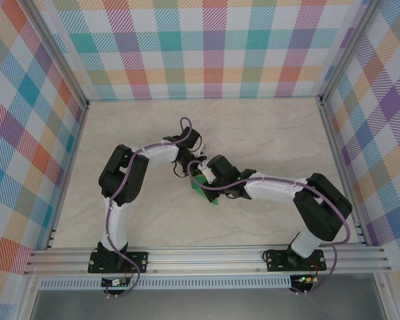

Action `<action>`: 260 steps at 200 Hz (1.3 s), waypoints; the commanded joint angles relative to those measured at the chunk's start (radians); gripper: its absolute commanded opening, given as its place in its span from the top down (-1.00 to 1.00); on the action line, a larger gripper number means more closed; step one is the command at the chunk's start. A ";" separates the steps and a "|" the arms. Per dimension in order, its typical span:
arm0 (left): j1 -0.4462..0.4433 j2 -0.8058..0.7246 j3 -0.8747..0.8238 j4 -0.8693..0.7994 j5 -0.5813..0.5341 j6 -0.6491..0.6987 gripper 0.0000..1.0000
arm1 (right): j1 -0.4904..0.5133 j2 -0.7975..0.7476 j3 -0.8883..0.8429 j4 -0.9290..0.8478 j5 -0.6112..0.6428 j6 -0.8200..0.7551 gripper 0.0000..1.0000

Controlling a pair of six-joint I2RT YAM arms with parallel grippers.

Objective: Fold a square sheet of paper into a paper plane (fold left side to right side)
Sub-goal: Third fold the triangle at the center of the table.

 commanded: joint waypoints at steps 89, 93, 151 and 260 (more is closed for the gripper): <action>-0.033 0.049 0.006 -0.059 -0.041 0.027 0.80 | -0.066 0.100 0.069 -0.112 -0.038 0.109 1.00; -0.033 0.050 0.006 -0.060 -0.041 0.027 0.80 | -0.067 0.099 0.070 -0.113 -0.037 0.111 1.00; -0.033 0.057 0.007 -0.059 -0.043 0.029 0.84 | -0.086 0.109 0.079 -0.115 -0.031 0.123 1.00; -0.032 0.065 0.003 -0.059 -0.044 0.028 0.96 | -0.196 0.129 0.030 0.012 -0.271 0.094 1.00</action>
